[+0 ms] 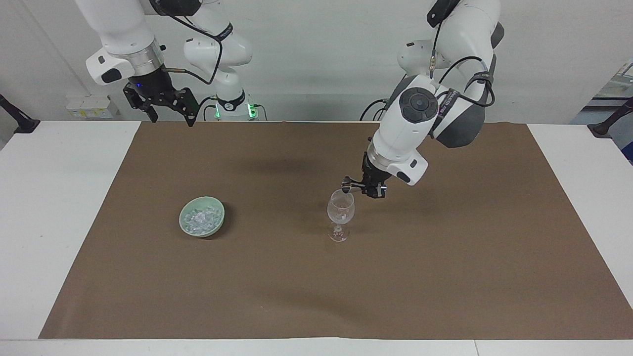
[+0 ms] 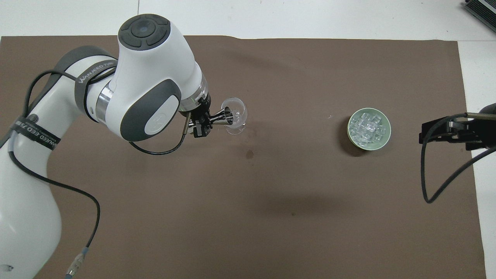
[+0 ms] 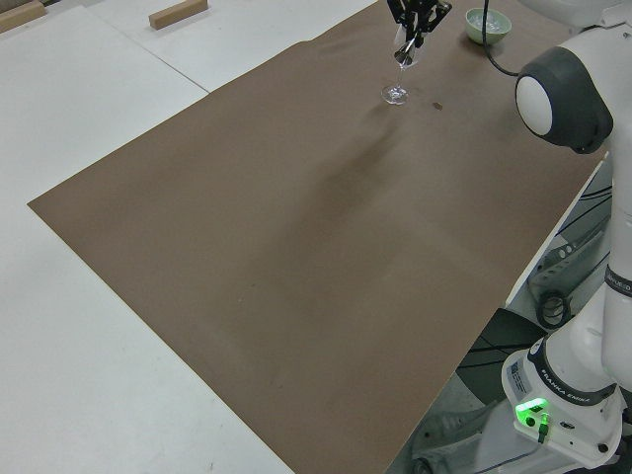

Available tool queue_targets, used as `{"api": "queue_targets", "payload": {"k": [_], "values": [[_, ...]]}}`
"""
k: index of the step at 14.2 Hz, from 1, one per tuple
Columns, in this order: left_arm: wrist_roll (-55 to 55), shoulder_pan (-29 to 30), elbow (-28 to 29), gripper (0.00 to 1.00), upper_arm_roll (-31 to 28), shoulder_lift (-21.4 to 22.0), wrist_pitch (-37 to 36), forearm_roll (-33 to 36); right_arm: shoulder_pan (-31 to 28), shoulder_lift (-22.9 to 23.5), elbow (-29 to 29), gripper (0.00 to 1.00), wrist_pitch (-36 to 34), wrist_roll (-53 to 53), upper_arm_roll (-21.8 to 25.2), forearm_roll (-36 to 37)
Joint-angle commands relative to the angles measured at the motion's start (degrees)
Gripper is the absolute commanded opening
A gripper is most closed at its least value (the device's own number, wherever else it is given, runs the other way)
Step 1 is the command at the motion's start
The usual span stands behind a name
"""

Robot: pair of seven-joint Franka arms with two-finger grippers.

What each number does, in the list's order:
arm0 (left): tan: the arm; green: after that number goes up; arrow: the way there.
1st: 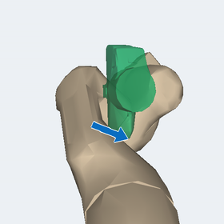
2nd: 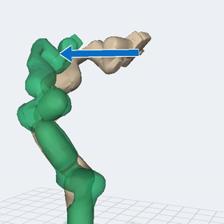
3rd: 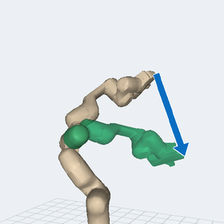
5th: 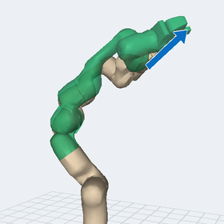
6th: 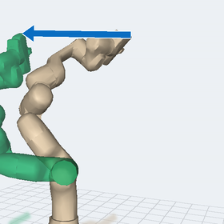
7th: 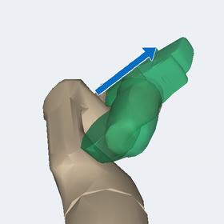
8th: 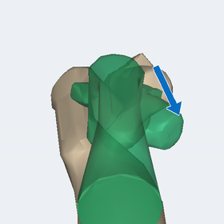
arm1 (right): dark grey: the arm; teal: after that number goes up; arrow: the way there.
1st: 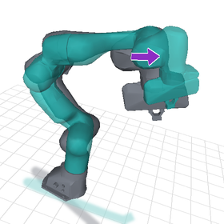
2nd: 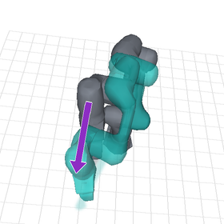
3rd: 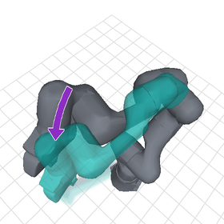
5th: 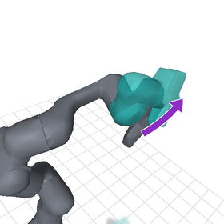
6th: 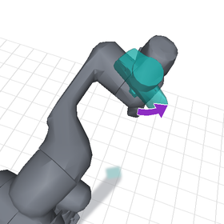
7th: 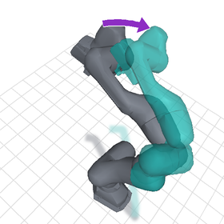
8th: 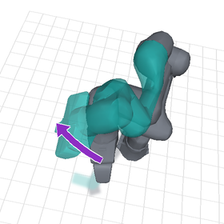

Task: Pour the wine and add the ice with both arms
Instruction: 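Hold the tilted bottle over the glass with the left gripper, pouring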

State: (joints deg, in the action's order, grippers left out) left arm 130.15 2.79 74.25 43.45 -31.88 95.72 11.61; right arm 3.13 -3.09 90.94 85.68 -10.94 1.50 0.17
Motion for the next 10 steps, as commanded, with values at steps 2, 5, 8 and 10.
{"api": "queue_targets", "payload": {"k": [2,5,8,10], "values": [[1.77,-1.91,-3.68,0.0,0.15,-1.96,-3.61,2.37,-0.84,-0.87,0.91,1.0,0.54,1.71,-0.1,-1.57],[1.86,-2.27,-4.03,0.0,0.15,-2.05,-4.4,2.98,-0.84,-0.87,0.91,1.0,0.54,1.71,-0.1,-1.57],[2.3,-2.7,-4.47,0.0,0.15,-1.96,-5.28,3.51,-0.84,-0.87,0.91,1.0,0.54,1.71,-0.1,-1.57],[3.44,-2.88,-4.82,0.0,0.41,-1.96,-5.55,4.82,-0.84,-0.87,0.91,1.0,0.54,1.71,-0.1,-1.57]]}}
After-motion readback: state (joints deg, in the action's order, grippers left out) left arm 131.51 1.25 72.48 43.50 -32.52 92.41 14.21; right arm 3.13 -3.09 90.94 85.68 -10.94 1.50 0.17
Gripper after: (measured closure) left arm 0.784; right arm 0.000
